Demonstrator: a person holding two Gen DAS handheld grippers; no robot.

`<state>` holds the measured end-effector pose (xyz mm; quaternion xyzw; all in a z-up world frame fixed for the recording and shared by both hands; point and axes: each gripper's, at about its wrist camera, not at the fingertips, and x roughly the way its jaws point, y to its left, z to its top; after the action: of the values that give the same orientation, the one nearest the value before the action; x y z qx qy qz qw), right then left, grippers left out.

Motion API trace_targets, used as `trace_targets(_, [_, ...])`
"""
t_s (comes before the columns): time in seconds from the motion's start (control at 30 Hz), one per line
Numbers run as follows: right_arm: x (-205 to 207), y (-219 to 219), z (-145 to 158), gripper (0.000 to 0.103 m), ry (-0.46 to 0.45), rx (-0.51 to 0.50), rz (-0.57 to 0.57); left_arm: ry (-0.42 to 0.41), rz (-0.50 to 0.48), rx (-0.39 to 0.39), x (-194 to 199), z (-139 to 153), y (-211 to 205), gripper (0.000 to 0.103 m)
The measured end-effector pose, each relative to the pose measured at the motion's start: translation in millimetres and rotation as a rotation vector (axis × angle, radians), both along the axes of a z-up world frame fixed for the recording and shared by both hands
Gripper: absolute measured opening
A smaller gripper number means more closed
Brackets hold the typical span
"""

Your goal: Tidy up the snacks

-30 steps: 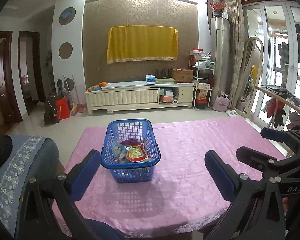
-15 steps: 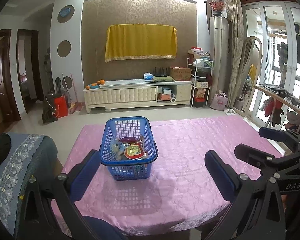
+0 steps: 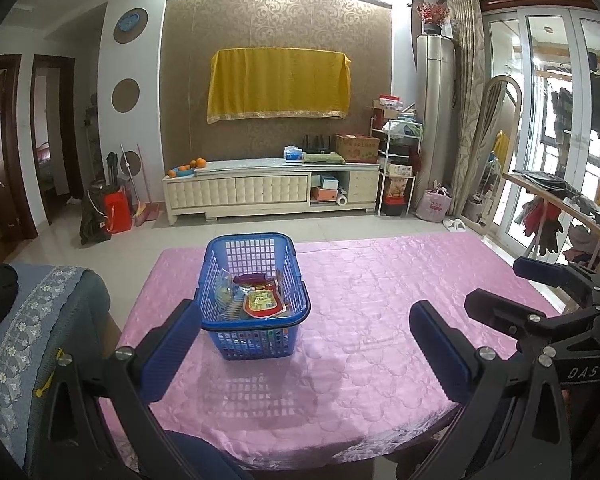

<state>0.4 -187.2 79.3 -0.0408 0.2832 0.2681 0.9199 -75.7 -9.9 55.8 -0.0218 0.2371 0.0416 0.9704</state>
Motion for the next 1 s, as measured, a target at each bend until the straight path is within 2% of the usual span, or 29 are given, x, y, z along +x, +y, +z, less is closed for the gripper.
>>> trace_targets(1.0, [-3.9,-2.4,-0.8,0.103,0.017,0.004,-0.008,0.013,-0.016,-0.011,0.1,-2.7,-0.1,0.103])
